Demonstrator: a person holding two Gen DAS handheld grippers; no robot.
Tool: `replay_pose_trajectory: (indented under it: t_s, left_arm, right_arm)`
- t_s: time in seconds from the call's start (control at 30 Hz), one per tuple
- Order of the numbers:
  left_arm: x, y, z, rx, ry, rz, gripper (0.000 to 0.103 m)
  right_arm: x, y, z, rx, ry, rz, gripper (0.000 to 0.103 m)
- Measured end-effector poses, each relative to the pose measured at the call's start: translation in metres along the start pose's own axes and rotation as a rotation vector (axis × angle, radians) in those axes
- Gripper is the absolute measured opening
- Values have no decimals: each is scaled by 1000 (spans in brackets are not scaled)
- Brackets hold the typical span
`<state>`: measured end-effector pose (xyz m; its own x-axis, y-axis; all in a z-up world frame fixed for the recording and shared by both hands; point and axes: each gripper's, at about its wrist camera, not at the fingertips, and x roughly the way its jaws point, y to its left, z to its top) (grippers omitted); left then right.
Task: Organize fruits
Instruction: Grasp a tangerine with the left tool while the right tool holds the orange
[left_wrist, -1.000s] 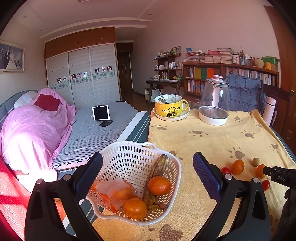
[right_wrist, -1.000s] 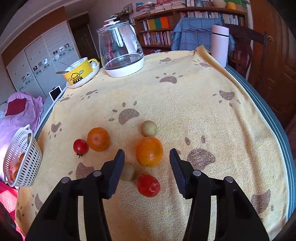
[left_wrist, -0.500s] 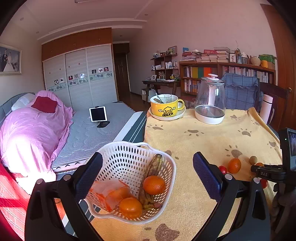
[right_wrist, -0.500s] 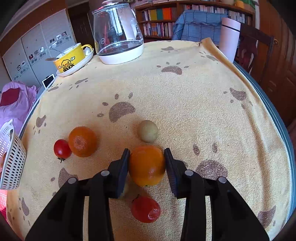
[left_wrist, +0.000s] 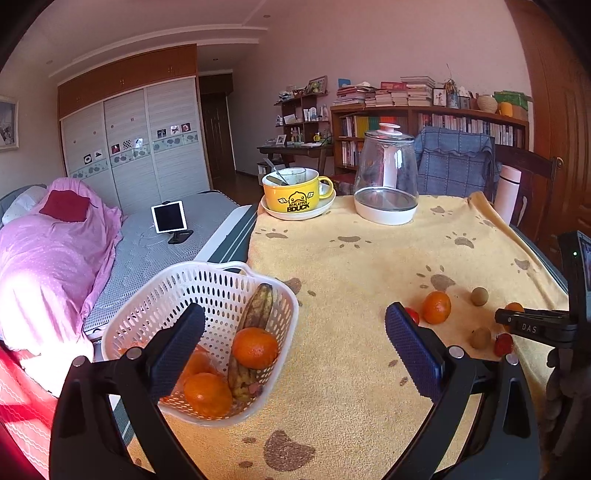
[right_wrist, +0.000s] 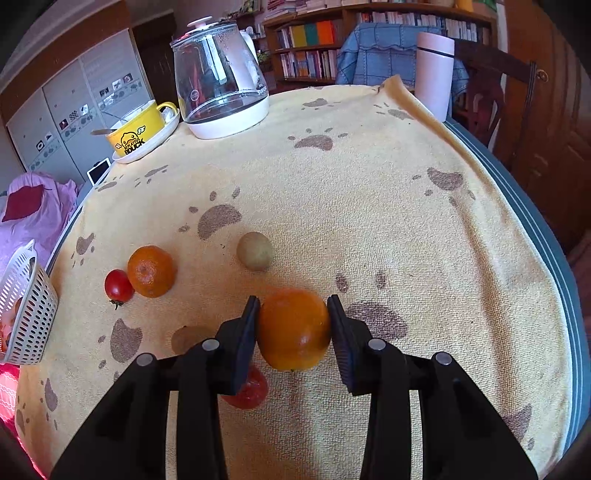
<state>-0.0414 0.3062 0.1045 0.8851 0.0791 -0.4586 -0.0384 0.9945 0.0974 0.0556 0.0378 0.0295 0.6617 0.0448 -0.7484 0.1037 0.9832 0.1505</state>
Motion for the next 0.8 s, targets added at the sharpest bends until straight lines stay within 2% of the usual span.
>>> replay_pose_trajectory:
  t_s: [0.17,0.5,0.8]
  left_arm:
    - [14,-30,1,57,27,-56,99]
    - [68,-80,-2,140,142,-166,99]
    - [121,-124,4,216,247,-271,79]
  right_arm:
    - [-4,-19,-1,27,-20,-15,38]
    - [5,-33,-7,82,-24,20,38]
    - [5,-33,-9,78,-34,39,38]
